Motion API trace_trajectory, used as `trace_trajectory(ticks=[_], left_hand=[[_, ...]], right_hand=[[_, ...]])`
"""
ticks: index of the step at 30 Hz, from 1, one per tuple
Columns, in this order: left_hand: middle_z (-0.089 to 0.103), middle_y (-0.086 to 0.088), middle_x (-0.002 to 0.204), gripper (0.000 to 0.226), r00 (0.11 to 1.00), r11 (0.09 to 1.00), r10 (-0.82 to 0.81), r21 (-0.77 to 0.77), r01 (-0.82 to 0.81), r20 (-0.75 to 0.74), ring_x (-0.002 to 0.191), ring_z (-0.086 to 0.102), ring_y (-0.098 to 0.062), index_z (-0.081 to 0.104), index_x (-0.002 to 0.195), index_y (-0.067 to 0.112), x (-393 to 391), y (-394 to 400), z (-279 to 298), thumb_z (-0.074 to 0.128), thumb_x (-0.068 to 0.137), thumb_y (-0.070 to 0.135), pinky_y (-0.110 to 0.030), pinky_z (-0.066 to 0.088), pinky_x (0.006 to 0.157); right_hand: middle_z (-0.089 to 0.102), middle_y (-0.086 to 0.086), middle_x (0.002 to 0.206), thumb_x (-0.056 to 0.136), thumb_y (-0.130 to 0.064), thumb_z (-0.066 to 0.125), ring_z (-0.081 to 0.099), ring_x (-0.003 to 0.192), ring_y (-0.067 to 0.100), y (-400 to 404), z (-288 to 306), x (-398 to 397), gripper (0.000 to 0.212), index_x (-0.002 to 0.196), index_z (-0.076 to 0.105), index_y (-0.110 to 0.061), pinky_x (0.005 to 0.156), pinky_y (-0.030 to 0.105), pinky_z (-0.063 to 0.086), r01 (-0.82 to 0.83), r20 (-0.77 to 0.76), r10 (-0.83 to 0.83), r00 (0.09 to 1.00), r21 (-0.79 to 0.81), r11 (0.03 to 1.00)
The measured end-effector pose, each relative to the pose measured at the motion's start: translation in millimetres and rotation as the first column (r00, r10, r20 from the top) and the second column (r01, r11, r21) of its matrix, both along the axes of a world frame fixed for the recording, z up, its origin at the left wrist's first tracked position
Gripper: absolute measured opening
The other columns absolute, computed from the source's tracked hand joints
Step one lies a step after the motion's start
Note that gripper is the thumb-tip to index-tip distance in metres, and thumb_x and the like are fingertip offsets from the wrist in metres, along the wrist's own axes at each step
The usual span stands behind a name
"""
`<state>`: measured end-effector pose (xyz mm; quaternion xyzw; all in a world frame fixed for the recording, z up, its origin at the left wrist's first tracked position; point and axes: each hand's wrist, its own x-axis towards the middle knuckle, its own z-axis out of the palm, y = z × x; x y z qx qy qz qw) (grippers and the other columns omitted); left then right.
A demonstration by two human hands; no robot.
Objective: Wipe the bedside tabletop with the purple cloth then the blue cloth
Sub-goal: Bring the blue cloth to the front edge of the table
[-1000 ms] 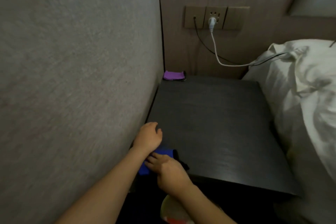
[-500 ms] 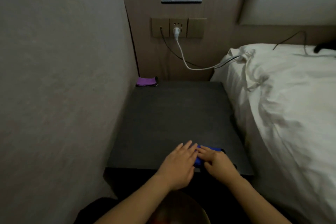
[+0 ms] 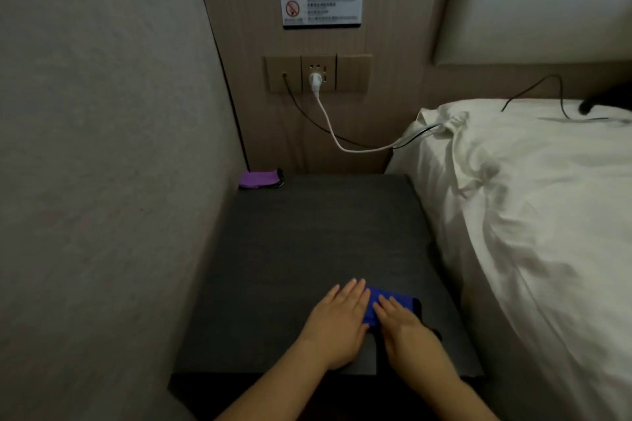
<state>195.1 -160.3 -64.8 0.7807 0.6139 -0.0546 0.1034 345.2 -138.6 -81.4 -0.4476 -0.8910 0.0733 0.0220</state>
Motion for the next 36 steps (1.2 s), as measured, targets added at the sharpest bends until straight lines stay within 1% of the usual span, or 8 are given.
trace_trajectory(ticks=[2,4,5,7,10,22,27,36], left_hand=[[0.000,-0.008,0.159,0.057,0.999,1.000,0.029,0.008,-0.029,-0.015,0.147,0.000,-0.019,0.005,0.147,0.008,-7.8,15.0,-1.1,0.020,0.097,0.032,-0.035,0.001,0.119],[0.000,-0.009,0.159,0.056,0.996,0.997,0.082,0.014,-0.082,-0.018,0.147,0.000,-0.020,0.004,0.147,0.008,-19.1,29.9,-2.2,0.023,0.099,0.029,-0.035,0.002,0.119],[-0.001,-0.008,0.159,0.055,0.994,0.994,0.108,0.019,-0.107,-0.017,0.147,-0.001,-0.020,0.003,0.147,0.008,-26.2,37.1,-2.2,0.023,0.100,0.029,-0.035,0.002,0.119],[-0.001,-0.008,0.159,0.055,0.989,0.988,0.151,0.027,-0.151,0.002,0.147,-0.001,-0.019,0.003,0.147,0.008,-42.5,50.7,-2.7,0.023,0.100,0.028,-0.035,0.002,0.119],[-0.001,-0.007,0.159,0.055,0.976,0.975,0.214,0.049,-0.216,0.041,0.147,-0.001,-0.018,0.004,0.147,0.009,-72.0,69.6,-4.3,0.025,0.099,0.028,-0.034,0.003,0.119],[0.005,-0.004,0.159,0.056,0.917,0.909,0.383,0.131,-0.395,0.106,0.147,0.005,-0.016,0.011,0.147,0.012,-192.3,129.8,-8.6,0.030,0.097,0.029,-0.034,0.007,0.119],[0.007,-0.004,0.159,0.056,0.901,0.890,0.428,0.137,-0.434,0.075,0.146,0.006,-0.017,0.011,0.147,0.012,-227.8,134.5,-8.0,0.030,0.097,0.029,-0.035,0.007,0.119],[0.010,-0.004,0.158,0.056,0.868,0.855,0.494,0.151,-0.496,0.053,0.146,0.008,-0.018,0.013,0.147,0.011,-255.0,137.8,-5.2,0.031,0.097,0.027,-0.036,0.009,0.119]], right_hand=[[0.076,-0.001,0.093,0.064,-0.023,0.034,0.073,0.084,0.014,22.2,1.9,-10.0,0.049,0.089,0.076,-0.016,0.067,0.022,0.056,0.007,-0.018,-0.007,1.000,-0.019,1.000],[0.066,0.006,0.120,0.072,-0.011,0.034,0.064,0.109,0.020,45.1,4.6,-25.2,0.051,0.111,0.067,-0.011,0.088,0.026,0.051,0.018,-0.077,-0.020,0.997,-0.032,0.999],[0.052,0.005,0.136,0.078,-0.006,0.036,0.050,0.127,0.020,55.6,6.2,-34.6,0.052,0.127,0.055,-0.010,0.103,0.026,0.041,-0.006,-0.073,0.003,0.997,-0.045,0.999],[0.029,-0.001,0.152,0.086,-0.003,0.039,0.025,0.141,0.014,73.2,13.6,-55.1,0.057,0.142,0.034,-0.015,0.114,0.023,0.020,-0.042,-0.041,0.037,0.998,-0.134,0.990],[0.024,-0.003,0.154,0.088,-0.001,0.038,0.018,0.143,0.011,98.7,16.4,-90.6,0.059,0.144,0.028,-0.016,0.115,0.023,0.016,-0.052,-0.055,0.044,0.997,-0.149,0.988],[0.028,0.001,0.153,0.091,-0.015,0.041,0.021,0.142,0.014,172.8,15.8,-221.0,0.052,0.142,0.032,-0.014,0.116,0.027,0.015,-0.162,-0.114,0.148,0.982,-0.130,0.978],[0.029,0.001,0.153,0.093,-0.018,0.039,0.022,0.142,0.015,180.2,12.9,-258.3,0.049,0.142,0.033,-0.014,0.116,0.027,0.015,-0.203,-0.153,0.184,0.971,-0.122,0.971],[0.024,0.003,0.154,0.094,-0.021,0.039,0.018,0.143,0.017,188.1,14.7,-288.8,0.051,0.144,0.028,-0.014,0.116,0.029,0.014,-0.279,-0.120,0.262,0.957,-0.152,0.948]])
